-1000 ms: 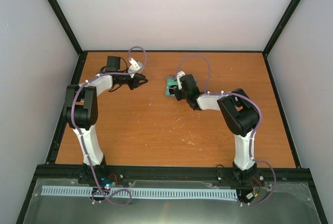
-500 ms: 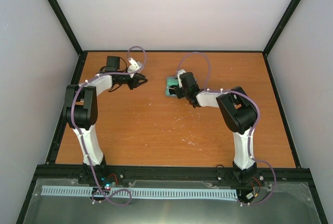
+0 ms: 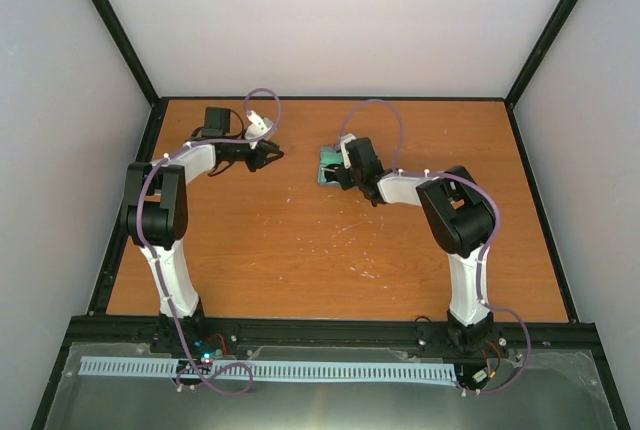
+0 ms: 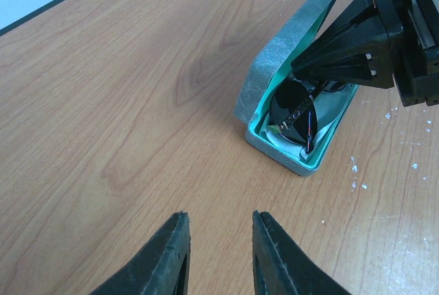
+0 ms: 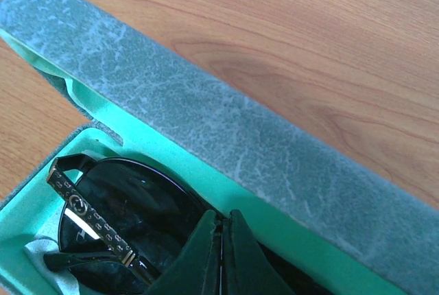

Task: Organize the sunglasses
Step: Place the sunglasses in the sunglasses case, then adjust the sunglasses case at the center of the board.

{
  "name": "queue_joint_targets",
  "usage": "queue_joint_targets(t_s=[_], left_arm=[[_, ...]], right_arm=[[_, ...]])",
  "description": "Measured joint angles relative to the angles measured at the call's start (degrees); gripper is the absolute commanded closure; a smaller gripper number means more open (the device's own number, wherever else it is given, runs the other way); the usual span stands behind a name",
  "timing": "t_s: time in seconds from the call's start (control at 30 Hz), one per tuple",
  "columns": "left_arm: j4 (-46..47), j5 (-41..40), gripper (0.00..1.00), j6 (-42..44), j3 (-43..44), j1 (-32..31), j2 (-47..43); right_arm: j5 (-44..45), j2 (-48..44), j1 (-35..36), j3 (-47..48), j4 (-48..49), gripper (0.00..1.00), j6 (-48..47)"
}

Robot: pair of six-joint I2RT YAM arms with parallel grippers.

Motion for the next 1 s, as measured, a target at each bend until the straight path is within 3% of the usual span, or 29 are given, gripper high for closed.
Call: queue_joint_targets(t_s=[0.2, 0.43, 0.53, 0.63, 0.73, 0.8, 1.0], left_arm=[[0.0, 0.0, 0.71, 0.0, 0.0, 0.0, 0.0], [0.1, 0.0, 0.68, -0.2, 0.0, 0.0, 0.0], [-0.1, 0.0, 0.72, -0.2, 0.2, -0.2, 0.1], [-1.2, 0.0, 0.77, -0.3, 3.0, -0.9, 1.7], [-3.0, 0.0, 0.80, -0.2, 9.2, -1.8, 5.3], [-4.9, 0.0, 0.81, -0.3, 14.6, -2.6, 8.3], [-13.4, -0.2, 0.82, -0.3, 35.1, -4.9, 19.9]], right_arm=[[1.5, -0.1, 0.0, 0.1, -0.5, 0.97, -0.4], [3.7, -5.7, 0.0, -3.7, -2.7, 0.87, 0.0], [5.4, -10.0, 0.0, -5.9, -3.2, 0.84, 0.8], [8.2, -15.9, 0.0, -8.8, -3.6, 0.97, 3.5], [11.9, -21.5, -0.1, -11.3, -5.0, 0.97, 9.8], [16.2, -23.7, -0.3, -11.6, -9.2, 0.97, 19.1], [19.4, -22.3, -2.6, -11.0, -24.8, 0.97, 42.3]])
